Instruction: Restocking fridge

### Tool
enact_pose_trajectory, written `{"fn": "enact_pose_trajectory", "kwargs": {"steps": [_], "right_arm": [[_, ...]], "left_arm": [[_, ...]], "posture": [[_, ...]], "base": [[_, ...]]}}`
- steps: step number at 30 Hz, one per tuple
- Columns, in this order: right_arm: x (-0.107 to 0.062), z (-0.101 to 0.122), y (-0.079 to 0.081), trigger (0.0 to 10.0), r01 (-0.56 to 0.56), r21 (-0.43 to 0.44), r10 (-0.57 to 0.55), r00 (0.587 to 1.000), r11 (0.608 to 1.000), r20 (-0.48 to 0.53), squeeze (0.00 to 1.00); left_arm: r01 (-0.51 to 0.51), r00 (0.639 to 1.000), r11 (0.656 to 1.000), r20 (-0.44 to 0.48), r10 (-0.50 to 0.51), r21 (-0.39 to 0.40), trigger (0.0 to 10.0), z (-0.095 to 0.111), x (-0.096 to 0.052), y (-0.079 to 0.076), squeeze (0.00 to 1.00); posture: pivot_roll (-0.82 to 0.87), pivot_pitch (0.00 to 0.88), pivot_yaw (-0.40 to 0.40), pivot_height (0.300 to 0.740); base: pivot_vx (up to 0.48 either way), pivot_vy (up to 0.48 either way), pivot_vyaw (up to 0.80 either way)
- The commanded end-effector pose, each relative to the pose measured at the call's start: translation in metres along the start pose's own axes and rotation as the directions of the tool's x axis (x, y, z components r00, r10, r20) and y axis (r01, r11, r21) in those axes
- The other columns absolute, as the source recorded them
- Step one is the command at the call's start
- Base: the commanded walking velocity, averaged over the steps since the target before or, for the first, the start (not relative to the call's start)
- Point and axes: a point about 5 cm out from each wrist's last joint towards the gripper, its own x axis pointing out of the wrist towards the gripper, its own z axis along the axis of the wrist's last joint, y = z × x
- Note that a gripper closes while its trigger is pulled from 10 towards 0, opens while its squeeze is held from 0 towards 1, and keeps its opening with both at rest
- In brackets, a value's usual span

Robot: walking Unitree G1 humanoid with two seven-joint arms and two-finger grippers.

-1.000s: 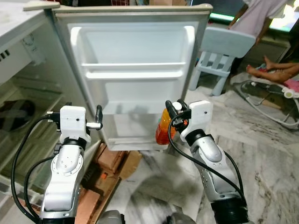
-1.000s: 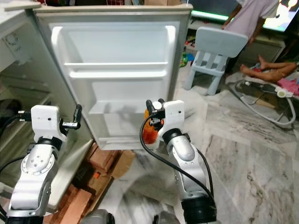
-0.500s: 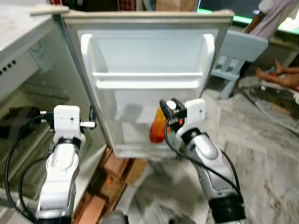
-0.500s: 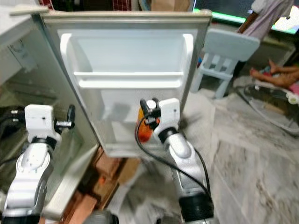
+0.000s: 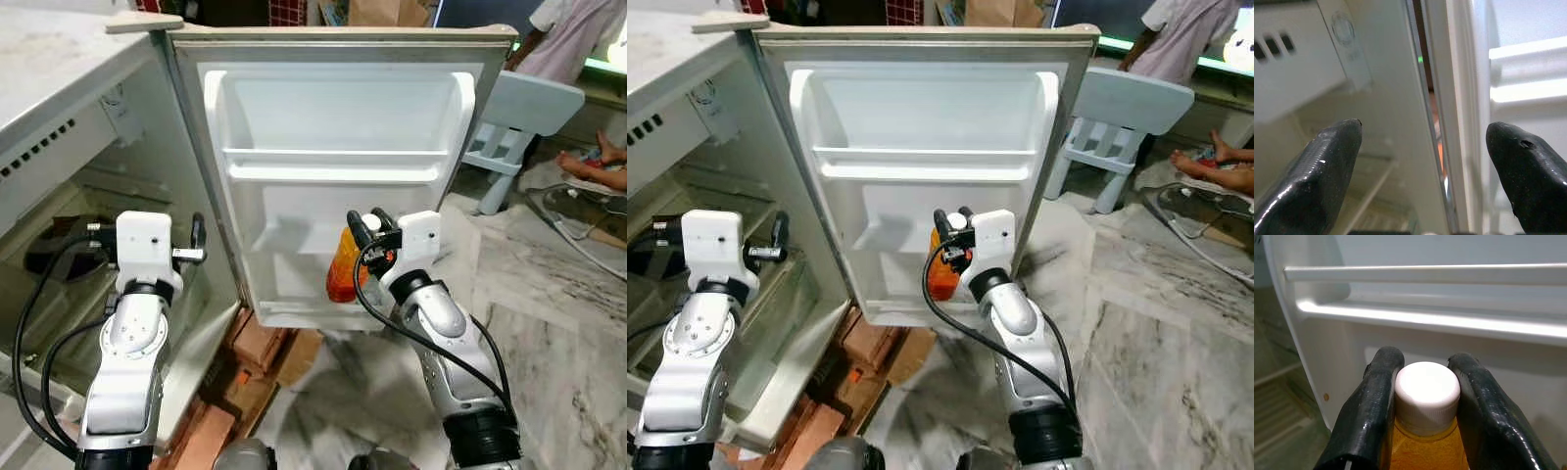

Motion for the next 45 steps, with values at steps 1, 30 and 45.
{"fn": "enact_pose_trajectory", "kwargs": {"steps": [1,30,45], "right_arm": [[0.007,0.009,0.001,10.0,-0.014,-0.017,0.015,0.999,1.0,0.048,0.0],[-0.005,-0.003,0.004,10.0,0.106,0.021,-0.106,0.994,0.994,0.013,0.0],[-0.018,-0.006,-0.01,10.0,0.133,-0.029,-0.133,0.991,0.991,0.009,0.0]], "left_arm": [[0.006,1.0,1.0,-0.009,-0.006,0.008,10.0,-0.002,-0.001,0.003,0.0],[-0.004,0.994,1.0,-0.107,0.001,-0.026,10.0,-0.032,-0.028,0.003,0.0],[-0.073,0.992,0.997,-0.103,0.076,0.034,10.0,-0.055,-0.043,0.04,0.0]], "posture": [[0.14,0.033,0.002,0.74],[0.11,0.141,-0.006,0.695],[0.1,0.114,-0.011,0.671]], "base": [[0.0,0.0,0.8],[0.0,0.0,0.03],[0.0,0.0,0.0]]}}
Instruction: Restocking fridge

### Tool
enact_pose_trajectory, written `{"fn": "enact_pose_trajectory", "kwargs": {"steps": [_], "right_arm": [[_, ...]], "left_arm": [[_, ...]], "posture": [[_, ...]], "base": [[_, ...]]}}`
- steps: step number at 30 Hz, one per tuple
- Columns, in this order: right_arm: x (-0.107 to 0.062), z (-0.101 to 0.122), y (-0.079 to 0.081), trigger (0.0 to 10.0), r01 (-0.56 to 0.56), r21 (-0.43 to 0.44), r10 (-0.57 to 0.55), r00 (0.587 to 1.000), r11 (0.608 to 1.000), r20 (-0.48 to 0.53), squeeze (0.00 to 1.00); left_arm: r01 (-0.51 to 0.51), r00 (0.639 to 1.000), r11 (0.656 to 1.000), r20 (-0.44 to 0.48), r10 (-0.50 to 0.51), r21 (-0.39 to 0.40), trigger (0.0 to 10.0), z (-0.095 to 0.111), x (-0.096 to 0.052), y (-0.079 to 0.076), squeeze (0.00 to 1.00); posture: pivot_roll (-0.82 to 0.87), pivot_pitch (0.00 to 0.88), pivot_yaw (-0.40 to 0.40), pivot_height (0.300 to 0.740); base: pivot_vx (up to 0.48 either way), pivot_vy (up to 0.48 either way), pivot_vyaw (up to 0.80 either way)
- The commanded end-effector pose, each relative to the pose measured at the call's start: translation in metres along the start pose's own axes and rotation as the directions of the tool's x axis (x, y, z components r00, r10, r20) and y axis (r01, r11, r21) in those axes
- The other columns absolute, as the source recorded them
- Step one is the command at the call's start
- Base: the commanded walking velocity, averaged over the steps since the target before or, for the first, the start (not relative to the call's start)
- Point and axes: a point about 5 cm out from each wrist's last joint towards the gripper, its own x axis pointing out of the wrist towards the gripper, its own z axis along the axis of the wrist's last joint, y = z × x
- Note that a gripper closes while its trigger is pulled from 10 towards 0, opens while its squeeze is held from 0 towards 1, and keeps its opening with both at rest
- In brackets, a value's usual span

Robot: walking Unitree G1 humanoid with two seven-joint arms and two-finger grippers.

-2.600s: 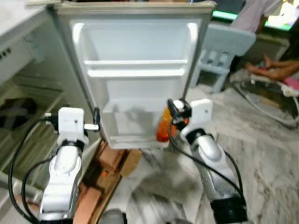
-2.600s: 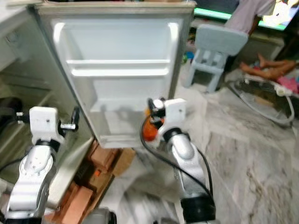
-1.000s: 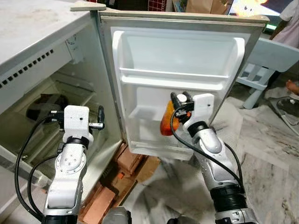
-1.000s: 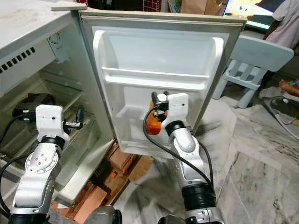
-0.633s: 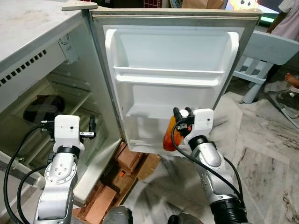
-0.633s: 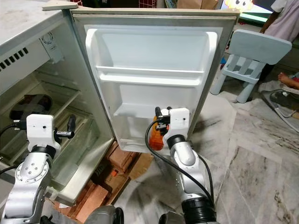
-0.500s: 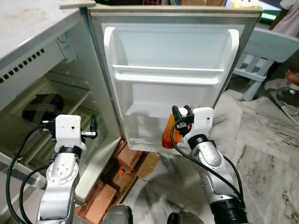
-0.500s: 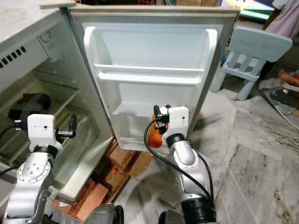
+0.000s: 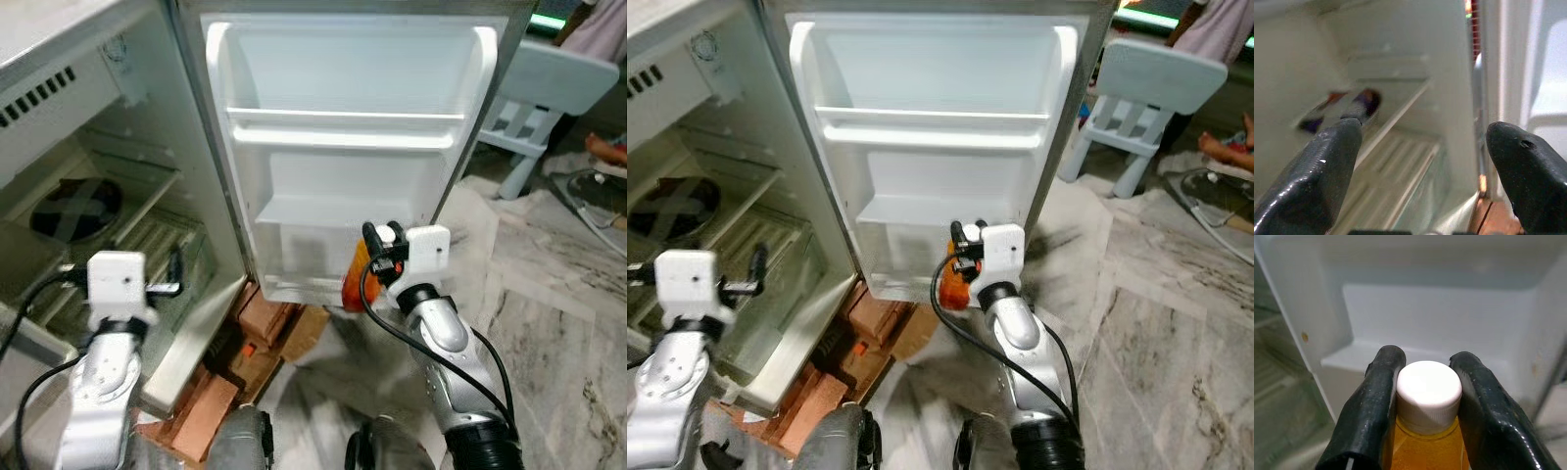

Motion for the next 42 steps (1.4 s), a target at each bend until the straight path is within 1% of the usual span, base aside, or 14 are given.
{"fn": "enact_pose_trajectory", "kwargs": {"steps": [1,2,5,7,9,10,16,21,23,26,30,31,35,42], "right_arm": [[0.0,0.011,-0.005,10.0,0.012,-0.025,-0.01,0.999,1.0,0.048,0.0],[-0.001,0.01,-0.006,10.0,0.015,-0.029,-0.014,0.999,0.999,0.047,0.0],[0.0,0.01,-0.007,10.0,0.016,-0.031,-0.015,0.999,0.999,0.047,0.0],[0.004,0.014,-0.006,10.0,-0.003,-0.037,0.005,0.998,0.999,0.061,0.0],[0.007,0.016,-0.004,10.0,-0.025,-0.048,0.028,0.998,0.999,0.063,0.0],[0.008,0.016,-0.003,10.0,-0.031,-0.052,0.034,0.997,0.998,0.064,0.0],[0.01,0.018,0.001,10.0,-0.053,-0.071,0.058,0.996,0.996,0.068,0.0],[0.008,0.016,0.004,10.0,-0.071,-0.091,0.076,0.995,0.993,0.061,0.0],[0.007,0.016,0.005,10.0,-0.077,-0.103,0.083,0.995,0.992,0.054,0.0],[0.005,0.017,0.007,10.0,-0.094,-0.126,0.103,0.992,0.988,0.067,0.0],[0.005,0.016,0.007,10.0,-0.096,-0.12,0.104,0.993,0.988,0.061,0.0],[0.005,0.016,0.009,10.0,-0.121,-0.145,0.131,0.989,0.982,0.065,0.0],[0.004,0.018,0.016,10.0,-0.162,-0.193,0.179,0.981,0.968,0.074,0.0],[0.007,0.02,0.019,10.0,-0.174,-0.219,0.197,0.976,0.96,0.088,0.0]], "left_arm": [[-0.021,1.0,1.0,0.016,0.021,-0.023,10.0,0.002,-0.002,0.001,0.0],[-0.028,0.999,0.999,0.023,0.029,-0.035,10.0,0.003,-0.003,0.001,0.0],[-0.03,1.0,0.999,0.008,0.03,-0.018,10.0,-0.001,-0.003,-0.001,0.0],[-0.027,1.0,0.999,0.0,0.027,-0.034,10.0,-0.005,-0.001,-0.009,0.0],[0.016,1.0,0.996,0.024,-0.014,-0.086,10.0,0.0,-0.001,-0.016,0.0],[0.018,1.0,0.996,0.027,-0.016,-0.087,10.0,0.001,-0.001,-0.017,0.0],[0.022,0.999,0.997,0.037,-0.02,-0.076,10.0,0.003,0.003,-0.019,0.0],[0.041,0.997,0.997,0.071,-0.037,-0.06,10.0,0.012,0.013,-0.022,0.0],[0.041,0.997,0.997,0.072,-0.037,-0.059,10.0,0.012,0.013,-0.022,0.0],[0.041,0.997,0.998,0.066,-0.038,-0.052,10.0,0.011,0.013,-0.022,0.0],[0.071,0.995,0.996,0.071,-0.067,-0.055,10.0,0.01,0.01,-0.026,0.0],[0.064,0.996,0.997,0.071,-0.06,-0.053,10.0,0.011,0.011,-0.026,0.0],[0.066,0.994,0.996,0.088,-0.061,-0.06,10.0,0.016,0.014,-0.027,0.0],[0.092,0.988,0.992,0.129,-0.08,-0.091,10.0,0.028,0.018,-0.033,0.0]], "posture": [[0.09,0.108,-0.011,0.671],[0.09,0.106,-0.012,0.671],[0.08,0.104,-0.014,0.671],[0.09,0.099,-0.03,0.671],[0.09,0.098,-0.037,0.671],[0.09,0.098,-0.037,0.671],[0.08,0.113,-0.048,0.661],[0.08,0.12,-0.048,0.626],[0.08,0.12,-0.048,0.616],[0.08,0.124,-0.043,0.616],[0.08,0.126,-0.039,0.616],[0.08,0.125,-0.039,0.616],[0.08,0.123,-0.039,0.616],[0.08,0.124,-0.037,0.616]], "base": [[0.0,0.0,0.0],[0.0,0.0,0.0],[0.0,0.0,0.0],[0.0,0.0,0.0],[0.0,0.0,0.0],[0.0,0.0,0.0],[0.0,0.0,0.0],[0.0,0.0,0.0],[0.0,0.0,0.0],[0.0,0.0,0.0],[0.0,0.0,0.0],[0.0,0.0,0.0],[0.0,0.0,0.0],[0.073,0.0,0.0]]}}
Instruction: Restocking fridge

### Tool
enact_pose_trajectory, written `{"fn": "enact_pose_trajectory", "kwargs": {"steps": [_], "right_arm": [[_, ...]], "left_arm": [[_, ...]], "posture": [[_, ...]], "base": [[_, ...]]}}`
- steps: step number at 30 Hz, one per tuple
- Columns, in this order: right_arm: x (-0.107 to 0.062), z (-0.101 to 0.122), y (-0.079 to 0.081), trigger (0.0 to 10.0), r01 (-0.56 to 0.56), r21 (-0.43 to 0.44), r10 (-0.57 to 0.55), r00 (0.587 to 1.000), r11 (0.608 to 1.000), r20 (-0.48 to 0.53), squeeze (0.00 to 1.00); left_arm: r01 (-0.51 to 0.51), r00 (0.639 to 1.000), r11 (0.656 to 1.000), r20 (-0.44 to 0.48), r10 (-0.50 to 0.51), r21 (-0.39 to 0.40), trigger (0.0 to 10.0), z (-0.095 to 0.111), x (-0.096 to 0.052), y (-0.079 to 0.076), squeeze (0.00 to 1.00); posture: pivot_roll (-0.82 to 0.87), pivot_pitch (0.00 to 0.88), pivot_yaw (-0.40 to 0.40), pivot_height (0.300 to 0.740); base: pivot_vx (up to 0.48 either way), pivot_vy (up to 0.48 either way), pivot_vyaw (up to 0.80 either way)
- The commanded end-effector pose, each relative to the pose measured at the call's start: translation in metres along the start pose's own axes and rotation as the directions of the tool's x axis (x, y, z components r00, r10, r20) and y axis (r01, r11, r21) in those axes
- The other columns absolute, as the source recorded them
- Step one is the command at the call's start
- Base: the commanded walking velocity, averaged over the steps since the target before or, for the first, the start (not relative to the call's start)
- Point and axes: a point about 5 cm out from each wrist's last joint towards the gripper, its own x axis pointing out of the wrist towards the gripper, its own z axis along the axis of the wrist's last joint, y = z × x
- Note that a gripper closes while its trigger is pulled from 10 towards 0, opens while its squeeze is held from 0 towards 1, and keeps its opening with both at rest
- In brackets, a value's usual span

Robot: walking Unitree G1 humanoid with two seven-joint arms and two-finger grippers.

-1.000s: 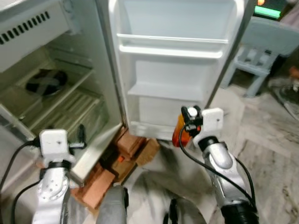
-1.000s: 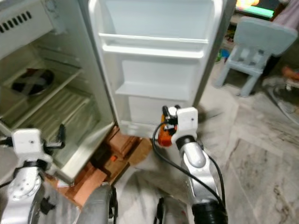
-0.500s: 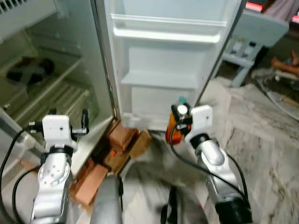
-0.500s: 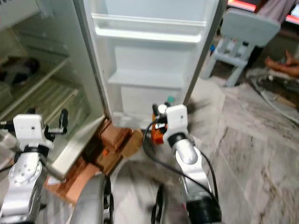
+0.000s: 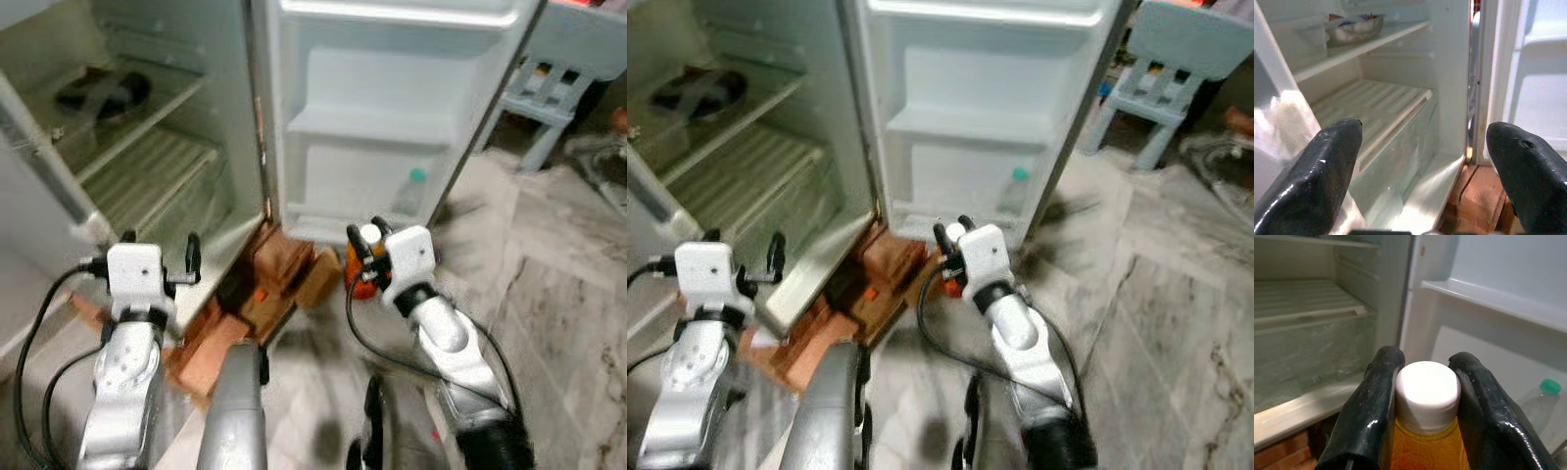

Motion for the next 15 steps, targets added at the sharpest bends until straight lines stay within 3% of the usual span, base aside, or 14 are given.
{"fn": "enact_pose_trajectory", "kwargs": {"steps": [1,15], "right_arm": [[0.0019,0.011,-0.0083,10.0,0.02,-0.038,-0.018,0.998,0.999,0.052,0.0],[0.0051,0.0127,-0.0113,10.0,0.025,-0.086,-0.019,0.997,0.996,0.07,0.0]], "left_arm": [[0.025,0.999,1.0,0.026,-0.024,-0.016,10.0,0.0066,-0.0004,-0.0063,0.0],[0.047,0.999,0.998,0.029,-0.046,-0.031,10.0,0.009,0.0004,-0.0137,0.0]], "posture": [[0.08,0.124,-0.037,0.616],[0.08,0.125,-0.039,0.616]], "base": [[0.262,0.0,0.0],[0.299,0.0,0.0]]}}
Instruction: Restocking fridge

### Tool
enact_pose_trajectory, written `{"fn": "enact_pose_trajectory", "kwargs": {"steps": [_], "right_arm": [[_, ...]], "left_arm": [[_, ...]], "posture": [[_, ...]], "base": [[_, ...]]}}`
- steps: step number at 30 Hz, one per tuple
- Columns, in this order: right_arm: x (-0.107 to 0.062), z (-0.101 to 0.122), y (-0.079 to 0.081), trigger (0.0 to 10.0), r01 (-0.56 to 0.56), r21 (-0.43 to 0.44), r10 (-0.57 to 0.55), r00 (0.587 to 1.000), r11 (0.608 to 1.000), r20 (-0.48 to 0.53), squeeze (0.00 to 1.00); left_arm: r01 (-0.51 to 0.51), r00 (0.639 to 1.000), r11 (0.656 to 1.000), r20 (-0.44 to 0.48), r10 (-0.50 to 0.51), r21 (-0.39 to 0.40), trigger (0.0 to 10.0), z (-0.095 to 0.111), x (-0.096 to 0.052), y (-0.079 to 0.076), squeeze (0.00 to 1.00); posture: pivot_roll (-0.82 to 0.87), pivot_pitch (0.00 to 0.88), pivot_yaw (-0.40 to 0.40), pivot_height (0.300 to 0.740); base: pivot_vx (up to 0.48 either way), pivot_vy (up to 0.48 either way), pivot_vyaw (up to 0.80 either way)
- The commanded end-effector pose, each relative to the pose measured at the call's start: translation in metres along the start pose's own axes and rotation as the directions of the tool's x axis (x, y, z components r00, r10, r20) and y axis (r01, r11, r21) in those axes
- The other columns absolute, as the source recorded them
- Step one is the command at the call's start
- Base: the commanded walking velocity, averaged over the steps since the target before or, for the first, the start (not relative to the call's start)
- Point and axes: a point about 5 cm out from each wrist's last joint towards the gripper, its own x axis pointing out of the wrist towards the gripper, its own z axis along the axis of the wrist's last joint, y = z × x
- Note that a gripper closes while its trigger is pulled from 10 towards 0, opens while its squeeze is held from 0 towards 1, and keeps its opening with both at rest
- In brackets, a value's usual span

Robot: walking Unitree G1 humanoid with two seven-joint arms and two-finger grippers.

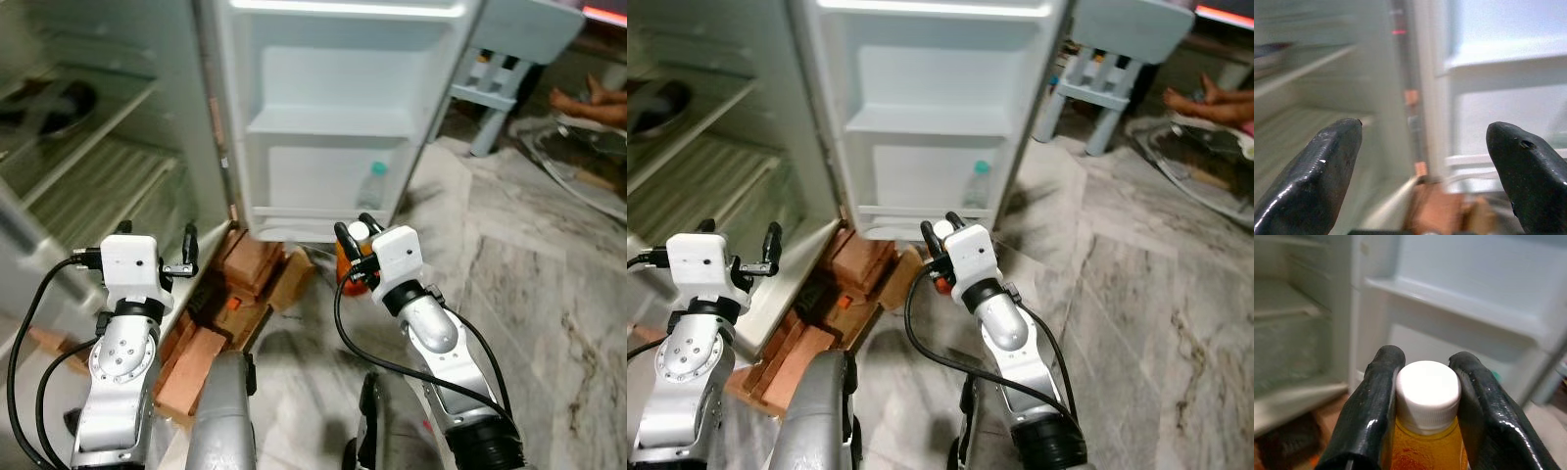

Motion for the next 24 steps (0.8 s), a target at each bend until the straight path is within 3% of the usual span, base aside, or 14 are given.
{"fn": "enact_pose_trajectory", "kwargs": {"steps": [1,24], "right_arm": [[0.004,0.008,-0.005,10.0,0.019,-0.015,-0.019,0.999,1.0,0.041,0.0],[0.001,0.012,0.01,10.0,-0.076,-0.051,0.08,0.993,0.996,0.085,0.0]], "left_arm": [[0.008,1.0,1.0,0.016,-0.008,0.005,10.0,0.004,0.0,0.0,0.0],[-0.009,1.0,1.0,-0.011,0.009,0.004,10.0,0.002,0.001,-0.001,0.0]], "posture": [[0.08,0.125,-0.041,0.616],[0.08,0.136,-0.039,0.616]], "base": [[0.311,0.0,0.0],[0.285,0.0,0.0]]}}
